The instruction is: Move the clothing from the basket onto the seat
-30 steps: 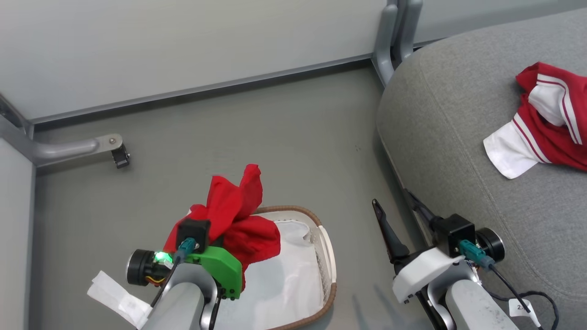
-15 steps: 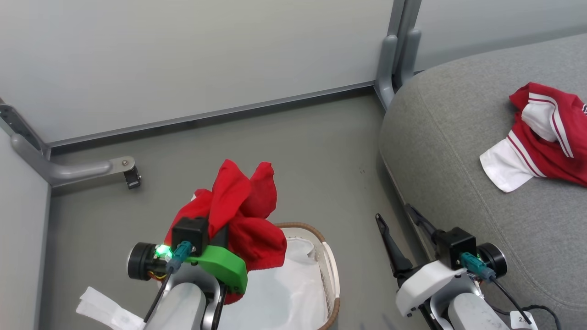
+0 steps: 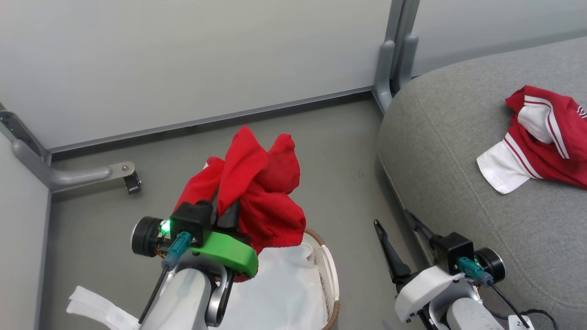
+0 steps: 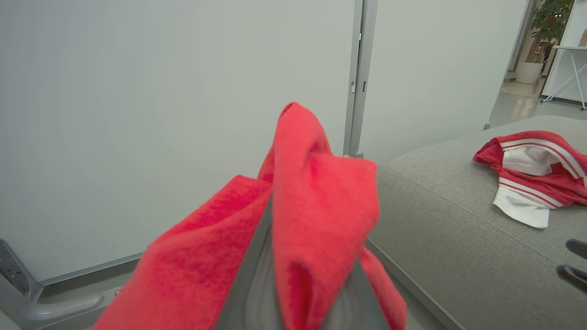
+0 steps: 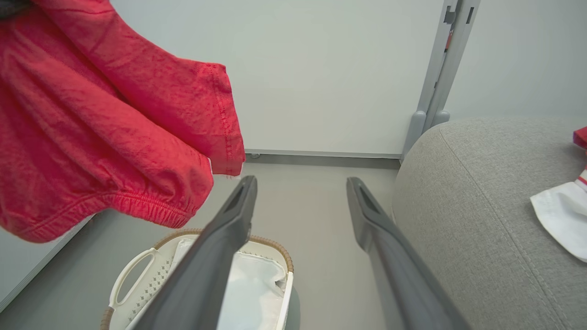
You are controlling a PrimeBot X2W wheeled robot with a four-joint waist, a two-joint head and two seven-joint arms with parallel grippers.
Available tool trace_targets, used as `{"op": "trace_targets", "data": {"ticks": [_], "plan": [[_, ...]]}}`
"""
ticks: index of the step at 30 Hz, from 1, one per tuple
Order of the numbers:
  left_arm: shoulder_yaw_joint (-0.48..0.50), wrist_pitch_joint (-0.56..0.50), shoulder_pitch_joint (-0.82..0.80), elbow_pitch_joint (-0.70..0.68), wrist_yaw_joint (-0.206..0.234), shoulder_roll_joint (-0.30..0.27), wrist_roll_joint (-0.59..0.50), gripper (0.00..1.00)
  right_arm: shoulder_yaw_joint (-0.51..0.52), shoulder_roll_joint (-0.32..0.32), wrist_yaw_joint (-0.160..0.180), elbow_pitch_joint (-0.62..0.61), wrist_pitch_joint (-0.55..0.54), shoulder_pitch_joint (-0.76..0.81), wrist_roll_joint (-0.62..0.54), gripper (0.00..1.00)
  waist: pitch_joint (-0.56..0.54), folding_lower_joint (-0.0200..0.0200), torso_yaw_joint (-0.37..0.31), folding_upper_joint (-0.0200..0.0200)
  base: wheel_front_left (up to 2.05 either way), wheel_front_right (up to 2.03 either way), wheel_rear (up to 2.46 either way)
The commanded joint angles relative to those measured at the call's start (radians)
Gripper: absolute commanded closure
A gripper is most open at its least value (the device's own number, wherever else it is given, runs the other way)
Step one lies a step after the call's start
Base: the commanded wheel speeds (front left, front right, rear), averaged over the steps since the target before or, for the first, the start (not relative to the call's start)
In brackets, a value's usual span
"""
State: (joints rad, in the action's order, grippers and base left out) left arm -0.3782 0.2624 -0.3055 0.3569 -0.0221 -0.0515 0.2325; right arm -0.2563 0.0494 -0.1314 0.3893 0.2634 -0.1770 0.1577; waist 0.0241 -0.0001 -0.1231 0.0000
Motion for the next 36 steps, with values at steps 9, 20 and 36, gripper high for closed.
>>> {"op": "trace_targets", "data": {"ticks": [9, 20, 36], "plan": [[-0.013, 0.003, -0.017, -0.052, -0.001, -0.003, 0.003, 1.0, -0.013, 0.004, 0.001, -0.004, 0.002, 0.003, 0.004, 0.0, 0.01, 0.0001, -0.011, 0.0, 0.0, 0.0, 0.0], [-0.042, 0.003, -0.033, -0.058, -0.011, -0.002, 0.011, 1.0, -0.187, 0.004, 0.001, 0.001, 0.002, -0.089, -0.005, 0.0, 0.033, 0.0001, 0.016, 0.0, 0.0, 0.0, 0.0], [-0.121, 0.003, -0.074, -0.047, -0.005, -0.001, 0.052, 1.0, -0.425, 0.02, 0.001, 0.083, 0.002, -0.311, 0.032, 0.0, 0.071, 0.0001, 0.106, 0.0, 0.0, 0.0, 0.0]]}}
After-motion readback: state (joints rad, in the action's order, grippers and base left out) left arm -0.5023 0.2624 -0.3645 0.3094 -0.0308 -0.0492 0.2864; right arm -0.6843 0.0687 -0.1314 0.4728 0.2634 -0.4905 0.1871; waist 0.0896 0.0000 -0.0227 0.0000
